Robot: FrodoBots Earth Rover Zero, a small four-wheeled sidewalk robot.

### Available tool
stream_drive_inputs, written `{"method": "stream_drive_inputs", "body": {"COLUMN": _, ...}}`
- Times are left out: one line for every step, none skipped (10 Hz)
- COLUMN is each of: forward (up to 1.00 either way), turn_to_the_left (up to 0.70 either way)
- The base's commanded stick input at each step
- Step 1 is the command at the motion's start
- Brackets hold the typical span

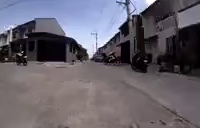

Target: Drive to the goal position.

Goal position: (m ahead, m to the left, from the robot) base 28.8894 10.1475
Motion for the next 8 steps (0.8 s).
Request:
{"method": "stream_drive_inputs", "body": {"forward": 1.00, "turn_to_the_left": 0.02}}
{"method": "stream_drive_inputs", "body": {"forward": 1.00, "turn_to_the_left": 0.02}}
{"method": "stream_drive_inputs", "body": {"forward": 1.00, "turn_to_the_left": 0.02}}
{"method": "stream_drive_inputs", "body": {"forward": 1.00, "turn_to_the_left": 0.02}}
{"method": "stream_drive_inputs", "body": {"forward": 1.00, "turn_to_the_left": 0.02}}
{"method": "stream_drive_inputs", "body": {"forward": 1.00, "turn_to_the_left": 0.02}}
{"method": "stream_drive_inputs", "body": {"forward": 1.00, "turn_to_the_left": 0.02}}
{"method": "stream_drive_inputs", "body": {"forward": 1.00, "turn_to_the_left": 0.02}}
